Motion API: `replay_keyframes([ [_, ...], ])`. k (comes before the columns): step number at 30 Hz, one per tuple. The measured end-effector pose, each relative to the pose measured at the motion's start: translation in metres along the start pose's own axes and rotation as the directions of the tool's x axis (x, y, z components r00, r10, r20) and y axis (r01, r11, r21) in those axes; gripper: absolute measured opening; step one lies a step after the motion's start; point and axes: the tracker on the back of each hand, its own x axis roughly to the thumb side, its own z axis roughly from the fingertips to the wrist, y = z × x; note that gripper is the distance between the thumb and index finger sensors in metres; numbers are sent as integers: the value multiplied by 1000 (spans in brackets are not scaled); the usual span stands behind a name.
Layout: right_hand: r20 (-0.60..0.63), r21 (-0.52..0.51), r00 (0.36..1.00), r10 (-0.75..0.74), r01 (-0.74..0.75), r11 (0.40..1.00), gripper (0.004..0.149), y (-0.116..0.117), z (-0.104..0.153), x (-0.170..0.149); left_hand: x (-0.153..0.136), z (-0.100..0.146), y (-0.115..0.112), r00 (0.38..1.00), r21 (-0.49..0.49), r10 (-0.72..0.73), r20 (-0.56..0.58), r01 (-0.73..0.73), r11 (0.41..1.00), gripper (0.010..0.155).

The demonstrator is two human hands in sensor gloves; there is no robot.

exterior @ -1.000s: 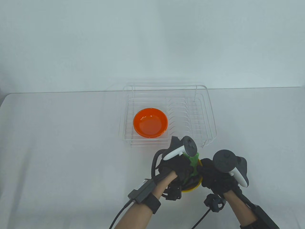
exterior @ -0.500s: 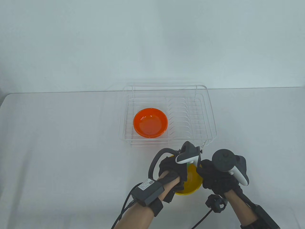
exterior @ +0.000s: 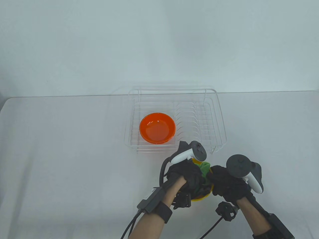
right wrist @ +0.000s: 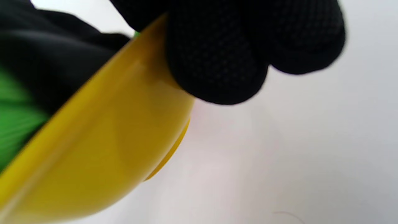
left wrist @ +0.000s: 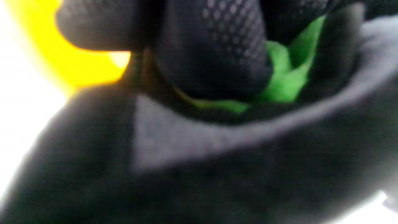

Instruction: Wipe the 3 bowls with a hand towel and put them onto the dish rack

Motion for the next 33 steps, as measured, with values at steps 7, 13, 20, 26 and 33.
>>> replay_keyframes([
  [7,18,29,999,36,-37,999,50,0,1,5,7,11,-5,887,-19,-348,-302,360,933,48],
  [13,12,6,998,54,-54,999,50,1,2,5,14,11,-2,828,138,-369,-423,461,877,48],
  [20,2,-32,999,33,-33,999,50,-4,2,1,18,6,7,932,363,-199,-303,306,880,49],
  [26,-19,-22,999,39,-39,999,50,-4,-1,-3,10,6,8,974,401,-121,-189,190,896,49],
  [33,-31,-26,999,44,-45,999,50,-5,-1,-4,-4,50,19,989,531,-123,-84,148,835,49],
])
